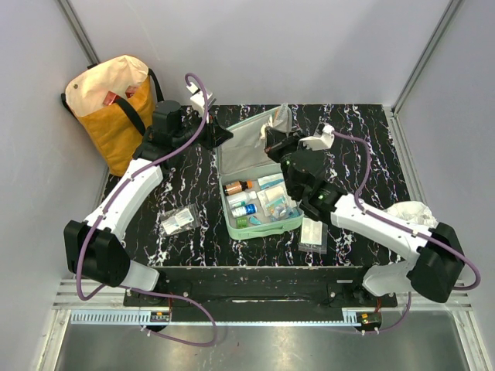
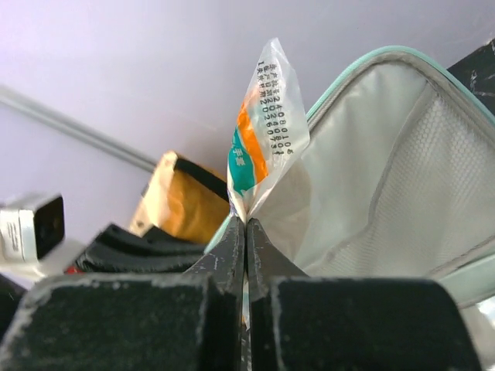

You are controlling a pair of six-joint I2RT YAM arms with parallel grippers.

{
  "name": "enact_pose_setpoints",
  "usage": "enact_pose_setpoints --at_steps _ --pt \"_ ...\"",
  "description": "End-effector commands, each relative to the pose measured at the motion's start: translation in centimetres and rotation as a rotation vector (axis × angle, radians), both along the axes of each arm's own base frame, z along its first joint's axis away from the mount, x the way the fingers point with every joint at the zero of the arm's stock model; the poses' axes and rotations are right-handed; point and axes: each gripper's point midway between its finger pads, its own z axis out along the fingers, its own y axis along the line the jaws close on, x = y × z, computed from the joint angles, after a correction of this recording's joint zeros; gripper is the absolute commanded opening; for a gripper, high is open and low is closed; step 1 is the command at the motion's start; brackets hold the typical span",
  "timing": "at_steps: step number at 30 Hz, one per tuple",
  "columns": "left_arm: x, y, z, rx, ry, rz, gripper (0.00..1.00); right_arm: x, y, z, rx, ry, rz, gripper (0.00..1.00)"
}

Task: Organize the medicine kit
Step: Place the medical item at the medicine box.

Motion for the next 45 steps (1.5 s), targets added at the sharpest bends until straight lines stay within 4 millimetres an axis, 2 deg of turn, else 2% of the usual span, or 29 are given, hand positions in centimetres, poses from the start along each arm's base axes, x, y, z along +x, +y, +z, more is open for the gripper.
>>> enact_pose_setpoints --at_steps 1,6,17,25,31,35,40,42,45 --pt "-0.7 -0.4 -0.9 -0.003 0.070 -0.025 0.18 1.1 -2.3 1.5 0.377 0.007 -0.154 0.00" --pt "-0.8 -0.3 -0.9 -0.004 0.070 -0.027 0.18 1.6 -2.8 1.0 0.502 0.051 -0.208 0.00" --pt "-1.0 -0.3 -0.6 -0.003 0.057 -0.035 0.18 3.1 -0.8 -1.6 0.588 0.178 -0.179 0.00" --pt "-1.3 -0.2 -0.3 0.009 0.037 -0.049 0.18 4.7 0.7 -2.1 0.521 0.201 -0.179 0.00" --pt "-1.3 -0.4 -0.4 0.007 0.039 -0.058 0.18 5.4 2.0 -4.1 0.438 0.249 -0.171 0.00" --pt "-1.3 -0.4 -0.5 0.006 0.038 -0.062 0.18 5.7 2.9 -6.2 0.378 0.317 -0.175 0.00" --pt "-1.2 -0.3 -0.7 0.009 0.043 -0.055 0.17 6.5 3.1 -6.6 0.344 0.310 -0.200 0.00" --pt "-1.3 -0.3 -0.6 0.012 0.039 -0.056 0.18 6.5 3.2 -6.1 0.324 0.289 -0.186 0.10" --pt "-1.3 -0.2 -0.7 0.019 0.038 -0.050 0.17 6.2 3.3 -3.3 0.277 0.184 -0.118 0.32"
